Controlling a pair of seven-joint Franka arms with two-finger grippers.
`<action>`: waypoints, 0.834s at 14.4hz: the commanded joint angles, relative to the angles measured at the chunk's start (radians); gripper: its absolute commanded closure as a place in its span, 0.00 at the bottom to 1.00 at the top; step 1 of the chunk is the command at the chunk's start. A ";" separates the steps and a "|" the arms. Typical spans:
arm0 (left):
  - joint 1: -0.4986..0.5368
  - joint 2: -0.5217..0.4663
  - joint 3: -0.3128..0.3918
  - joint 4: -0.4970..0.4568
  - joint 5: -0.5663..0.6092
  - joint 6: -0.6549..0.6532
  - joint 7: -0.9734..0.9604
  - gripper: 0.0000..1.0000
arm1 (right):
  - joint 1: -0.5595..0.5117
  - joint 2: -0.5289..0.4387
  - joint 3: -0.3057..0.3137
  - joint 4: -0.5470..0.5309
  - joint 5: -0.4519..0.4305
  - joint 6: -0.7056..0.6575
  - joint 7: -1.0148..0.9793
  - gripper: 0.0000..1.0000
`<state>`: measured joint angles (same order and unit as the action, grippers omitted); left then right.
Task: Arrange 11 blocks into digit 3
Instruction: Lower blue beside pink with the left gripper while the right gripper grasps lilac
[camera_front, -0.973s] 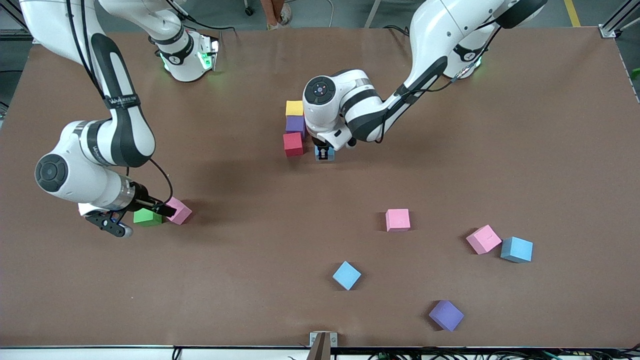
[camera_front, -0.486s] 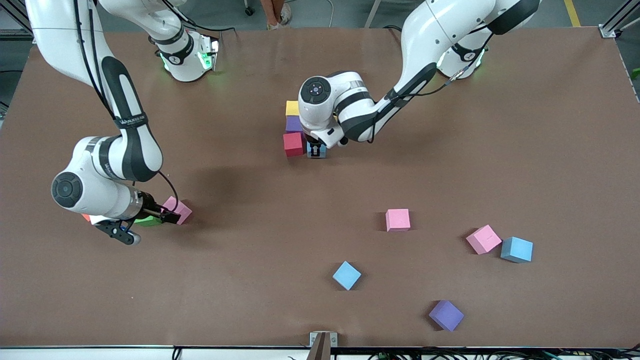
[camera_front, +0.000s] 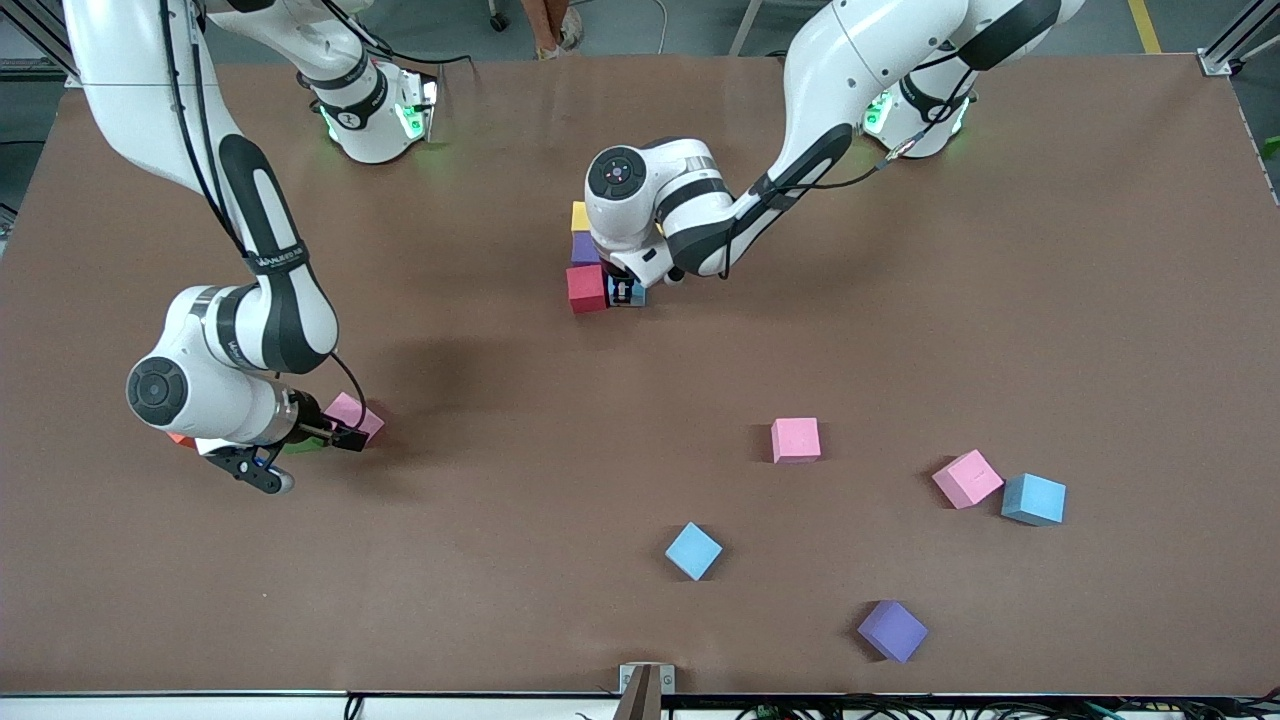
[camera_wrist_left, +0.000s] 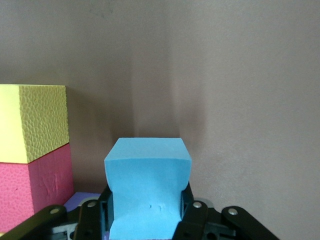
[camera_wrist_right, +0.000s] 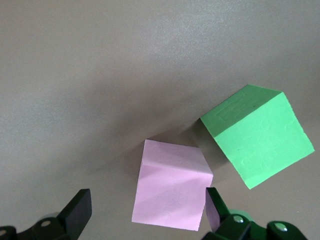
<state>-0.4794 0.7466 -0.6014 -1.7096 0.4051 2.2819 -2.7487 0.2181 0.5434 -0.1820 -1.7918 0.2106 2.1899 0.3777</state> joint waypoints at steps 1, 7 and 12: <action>-0.024 -0.003 0.015 0.004 0.004 0.011 -0.115 0.82 | -0.005 0.000 0.003 -0.011 -0.010 -0.004 0.003 0.00; -0.030 0.000 0.022 0.027 0.009 0.011 -0.111 0.82 | -0.005 0.001 0.001 -0.029 -0.014 -0.005 0.001 0.00; -0.076 0.010 0.057 0.034 0.020 0.011 -0.114 0.82 | -0.006 0.023 -0.001 -0.028 -0.016 0.017 0.000 0.00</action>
<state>-0.5177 0.7491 -0.5660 -1.6892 0.4048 2.2878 -2.7486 0.2176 0.5613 -0.1860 -1.8089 0.2105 2.1870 0.3776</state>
